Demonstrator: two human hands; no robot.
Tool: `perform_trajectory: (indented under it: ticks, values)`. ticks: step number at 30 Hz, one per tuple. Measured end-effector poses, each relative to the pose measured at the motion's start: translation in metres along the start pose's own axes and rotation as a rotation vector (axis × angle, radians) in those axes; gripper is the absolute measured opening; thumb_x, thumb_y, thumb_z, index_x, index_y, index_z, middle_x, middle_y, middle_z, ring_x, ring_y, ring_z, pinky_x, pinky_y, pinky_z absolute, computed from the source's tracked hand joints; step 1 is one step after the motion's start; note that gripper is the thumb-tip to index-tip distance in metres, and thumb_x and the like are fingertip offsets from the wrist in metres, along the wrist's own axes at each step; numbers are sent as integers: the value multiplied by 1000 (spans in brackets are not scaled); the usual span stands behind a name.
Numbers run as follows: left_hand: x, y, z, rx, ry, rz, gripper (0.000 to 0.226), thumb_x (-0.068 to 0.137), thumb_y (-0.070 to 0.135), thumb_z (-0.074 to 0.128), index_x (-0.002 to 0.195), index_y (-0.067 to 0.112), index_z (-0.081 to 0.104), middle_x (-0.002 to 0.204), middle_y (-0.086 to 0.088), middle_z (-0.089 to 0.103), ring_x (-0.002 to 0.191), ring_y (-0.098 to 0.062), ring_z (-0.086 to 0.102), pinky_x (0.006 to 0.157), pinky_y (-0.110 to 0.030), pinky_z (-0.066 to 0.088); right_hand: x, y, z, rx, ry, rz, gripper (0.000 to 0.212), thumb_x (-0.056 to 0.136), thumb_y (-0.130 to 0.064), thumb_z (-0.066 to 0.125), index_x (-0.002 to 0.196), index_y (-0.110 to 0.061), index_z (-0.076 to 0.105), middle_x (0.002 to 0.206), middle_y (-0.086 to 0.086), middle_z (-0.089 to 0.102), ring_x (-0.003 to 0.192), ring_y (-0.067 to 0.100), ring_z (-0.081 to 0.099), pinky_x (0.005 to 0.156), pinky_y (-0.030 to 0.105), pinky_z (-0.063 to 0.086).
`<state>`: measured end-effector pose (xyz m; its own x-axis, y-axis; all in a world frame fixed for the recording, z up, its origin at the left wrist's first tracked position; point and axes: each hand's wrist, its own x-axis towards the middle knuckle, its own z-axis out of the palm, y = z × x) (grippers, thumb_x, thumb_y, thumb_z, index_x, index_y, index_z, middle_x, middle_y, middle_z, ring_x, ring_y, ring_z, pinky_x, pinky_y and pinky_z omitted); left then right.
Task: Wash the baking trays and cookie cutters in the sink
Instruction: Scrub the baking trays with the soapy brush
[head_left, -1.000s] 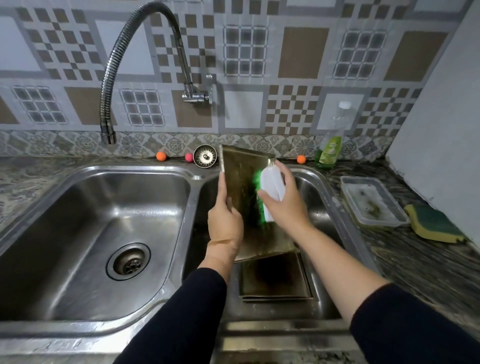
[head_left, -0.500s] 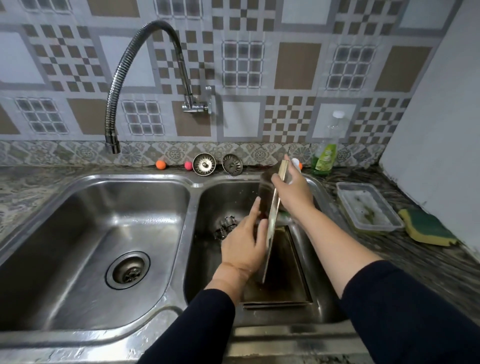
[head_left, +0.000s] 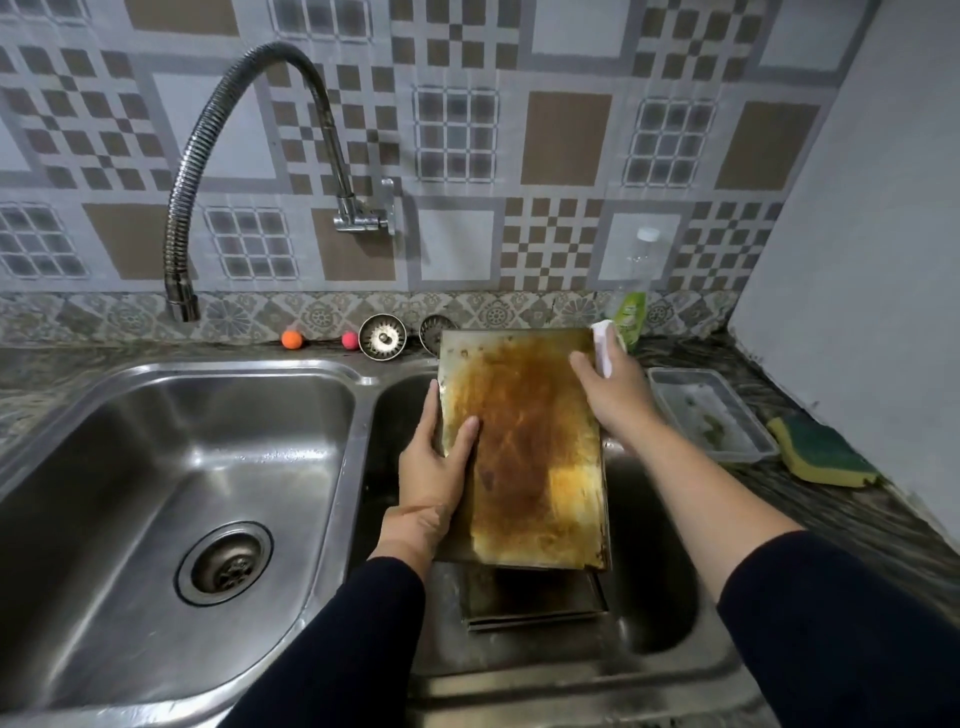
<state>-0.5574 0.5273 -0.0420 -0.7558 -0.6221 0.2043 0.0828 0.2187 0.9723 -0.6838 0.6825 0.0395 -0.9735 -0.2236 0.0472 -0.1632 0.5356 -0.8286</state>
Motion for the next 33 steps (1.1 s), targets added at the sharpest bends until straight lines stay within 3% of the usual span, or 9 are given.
perform_trajectory:
  ticks: [6, 8, 11, 15, 19, 24, 27, 30, 33]
  values:
    - [11, 6, 3, -4, 22, 65, 65, 92, 27, 62, 147, 31, 30, 136, 16, 47, 125, 1, 47, 107, -19, 36, 8, -10, -24, -185, 240, -184, 72, 89, -40, 62, 150, -34, 24, 145, 5, 44, 130, 29, 43, 99, 38, 39]
    - [14, 16, 11, -17, 21, 94, 61, 93, 24, 60, 147, 31, 31, 137, 16, 46, 126, 4, 45, 108, -18, 34, -4, -24, -19, -233, 207, -280, 74, 87, -33, 65, 149, -36, 25, 140, 3, 50, 124, 27, 49, 91, 34, 42]
    - [23, 27, 17, -10, 83, 133, 55, 97, 19, 54, 147, 29, 32, 133, 20, 42, 117, 22, 36, 99, 0, 29, -44, -9, 14, -313, 114, -367, 76, 86, -31, 64, 148, -41, 21, 125, 2, 58, 110, 25, 57, 78, 29, 44]
    - [33, 30, 3, 77, 188, 135, 51, 99, 22, 47, 147, 30, 31, 124, 20, 44, 108, 23, 34, 82, 11, 24, -103, 28, 47, -123, -33, -503, 79, 83, -31, 64, 144, -51, 17, 139, -6, 51, 123, 18, 52, 96, 30, 46]
    - [18, 36, 17, 134, 57, 207, 50, 100, 20, 45, 145, 35, 32, 120, 18, 50, 105, 18, 45, 83, 5, 32, -56, -12, 35, -169, 117, -496, 75, 88, -31, 61, 148, -43, 18, 122, 0, 56, 104, 16, 56, 73, 21, 39]
    - [7, 49, 41, 105, 80, 251, 48, 101, 13, 42, 146, 27, 35, 125, 24, 47, 100, 31, 42, 85, 7, 29, -15, -56, 13, -139, 133, -498, 73, 89, -28, 60, 150, -37, 21, 129, 1, 58, 114, 19, 55, 81, 24, 40]
    - [20, 51, 24, 144, 227, 218, 48, 100, 13, 43, 145, 26, 37, 122, 3, 60, 95, 12, 51, 80, -2, 36, -63, -12, 35, -50, 2, -477, 79, 85, -26, 64, 147, -43, 18, 121, -2, 59, 105, 13, 56, 85, 26, 46]
    - [26, 43, 3, 248, 257, 225, 49, 100, 15, 42, 145, 33, 35, 100, -13, 71, 68, -5, 59, 68, -15, 40, -112, 33, 53, 70, -101, -543, 81, 84, -23, 67, 143, -47, 18, 138, -15, 48, 120, -4, 45, 100, 18, 40]
    - [14, 46, 11, 237, 200, 262, 52, 99, 10, 44, 146, 30, 34, 101, 5, 66, 72, 13, 53, 67, 0, 35, -73, 12, 45, 108, -42, -513, 77, 85, -22, 66, 147, -39, 24, 138, -5, 52, 122, 11, 50, 97, 21, 41]
